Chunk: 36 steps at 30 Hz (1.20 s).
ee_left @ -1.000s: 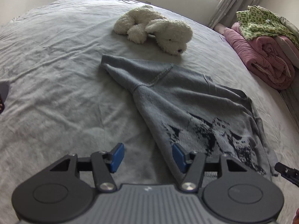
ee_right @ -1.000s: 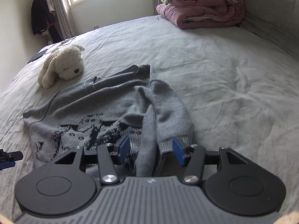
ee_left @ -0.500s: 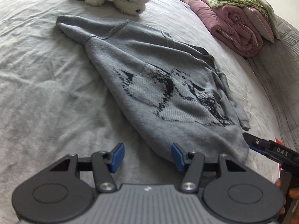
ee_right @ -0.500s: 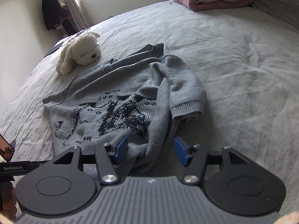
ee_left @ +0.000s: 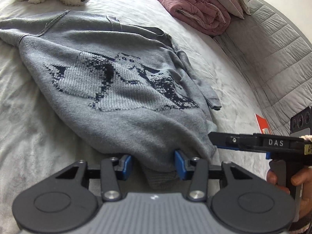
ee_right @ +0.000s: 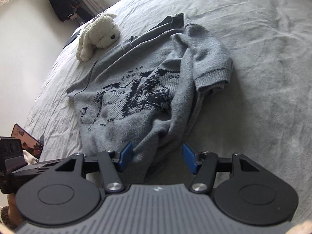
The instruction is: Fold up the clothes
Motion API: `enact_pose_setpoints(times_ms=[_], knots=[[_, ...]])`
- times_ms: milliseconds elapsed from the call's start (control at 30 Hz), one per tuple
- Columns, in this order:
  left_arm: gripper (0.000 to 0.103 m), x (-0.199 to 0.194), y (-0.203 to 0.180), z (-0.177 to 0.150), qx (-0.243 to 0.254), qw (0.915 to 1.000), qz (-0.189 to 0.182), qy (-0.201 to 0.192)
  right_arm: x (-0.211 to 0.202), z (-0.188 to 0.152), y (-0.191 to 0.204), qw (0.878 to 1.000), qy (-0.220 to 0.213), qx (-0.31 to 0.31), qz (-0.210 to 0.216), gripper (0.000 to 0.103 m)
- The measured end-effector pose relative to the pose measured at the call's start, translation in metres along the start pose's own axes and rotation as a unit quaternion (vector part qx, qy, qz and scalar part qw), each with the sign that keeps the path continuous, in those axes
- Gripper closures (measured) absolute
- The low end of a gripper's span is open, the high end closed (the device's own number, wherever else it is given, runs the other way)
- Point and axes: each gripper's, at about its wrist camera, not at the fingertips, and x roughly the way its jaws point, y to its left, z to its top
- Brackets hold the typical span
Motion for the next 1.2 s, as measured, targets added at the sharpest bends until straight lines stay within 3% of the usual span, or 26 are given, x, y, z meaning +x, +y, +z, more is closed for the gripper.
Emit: enact_pose_setpoints(times_ms=[167,300,367,400,467,500,667,833,1000,1200], knots=[[0.069,0.000,0.000,0.007,-0.005,0.9994,-0.005,-0.034,0.004,-0.003,0.012,0.999,0.020,-0.011,0.033,0.042],[0.077,0.001,0.002,0.016,-0.011,0.9978,-0.010,-0.064,0.012,-0.005,0.020,0.999,0.024,-0.022,0.033,0.042],[0.090,0.002,0.003,0.019,-0.019,0.9966,-0.009,-0.079,0.017,-0.006,0.022,0.999,0.021,-0.023,0.033,0.042],[0.091,0.002,0.003,0.021,-0.023,0.9959,-0.008,-0.087,0.019,-0.006,0.023,0.999,0.021,-0.024,0.034,0.043],[0.093,0.000,0.003,0.024,-0.029,0.9941,-0.005,-0.105,0.021,-0.005,0.025,0.999,0.015,-0.029,0.039,0.064],[0.093,-0.002,0.001,0.026,-0.030,0.9929,-0.002,-0.115,0.021,-0.004,0.027,0.999,0.008,-0.033,0.040,0.076],[0.094,-0.015,-0.006,0.032,-0.008,0.9884,0.012,-0.151,0.010,0.005,0.036,0.997,-0.055,-0.052,0.028,0.086],[0.093,-0.020,-0.007,0.037,0.005,0.9856,0.009,-0.169,0.007,0.019,0.039,0.992,-0.105,-0.062,0.014,0.089],[0.085,-0.015,-0.003,0.036,0.001,0.9871,0.005,-0.160,0.021,0.037,0.030,0.988,-0.135,-0.072,-0.020,0.090],[0.073,-0.019,0.004,0.037,-0.008,0.9901,0.014,-0.139,0.049,0.046,-0.005,0.989,-0.120,-0.049,-0.077,0.090]])
